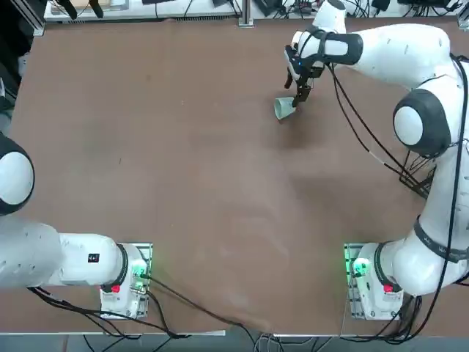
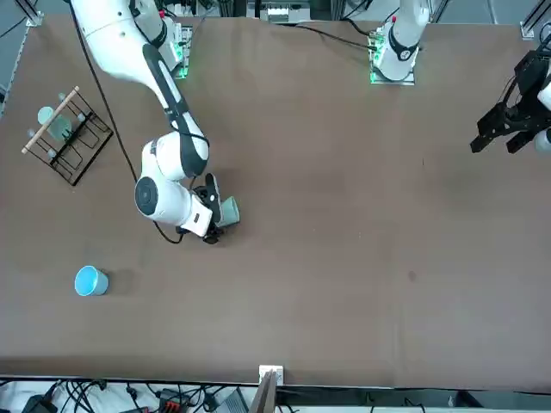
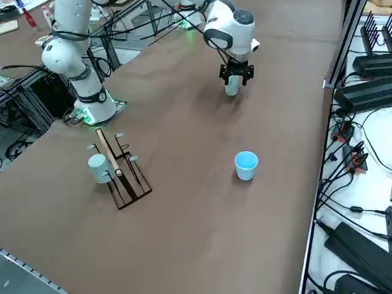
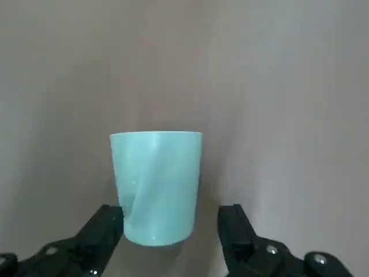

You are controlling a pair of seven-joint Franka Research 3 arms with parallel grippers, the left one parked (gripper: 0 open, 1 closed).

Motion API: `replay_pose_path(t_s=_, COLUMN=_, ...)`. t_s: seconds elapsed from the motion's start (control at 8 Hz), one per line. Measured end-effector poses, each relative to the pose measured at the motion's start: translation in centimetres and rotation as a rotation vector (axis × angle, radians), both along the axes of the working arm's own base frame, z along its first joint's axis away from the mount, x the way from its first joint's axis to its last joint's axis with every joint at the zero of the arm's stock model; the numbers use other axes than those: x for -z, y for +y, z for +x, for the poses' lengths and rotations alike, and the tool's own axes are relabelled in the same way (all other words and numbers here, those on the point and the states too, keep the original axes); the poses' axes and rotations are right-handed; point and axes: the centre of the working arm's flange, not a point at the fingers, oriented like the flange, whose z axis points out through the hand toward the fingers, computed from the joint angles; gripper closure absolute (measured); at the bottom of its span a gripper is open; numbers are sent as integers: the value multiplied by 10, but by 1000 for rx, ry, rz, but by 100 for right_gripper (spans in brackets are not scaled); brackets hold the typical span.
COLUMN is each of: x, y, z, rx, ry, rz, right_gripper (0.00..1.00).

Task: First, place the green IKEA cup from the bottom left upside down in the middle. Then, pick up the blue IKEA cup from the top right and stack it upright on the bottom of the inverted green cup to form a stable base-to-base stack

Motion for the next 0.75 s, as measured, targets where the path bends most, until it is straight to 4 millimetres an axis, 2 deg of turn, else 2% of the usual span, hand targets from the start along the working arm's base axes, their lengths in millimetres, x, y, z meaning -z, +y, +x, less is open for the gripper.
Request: replay_pose_path(t_s=0.75, x=14, y=14, z=-9, rx=-29, ry=24, rz=7, right_gripper=0)
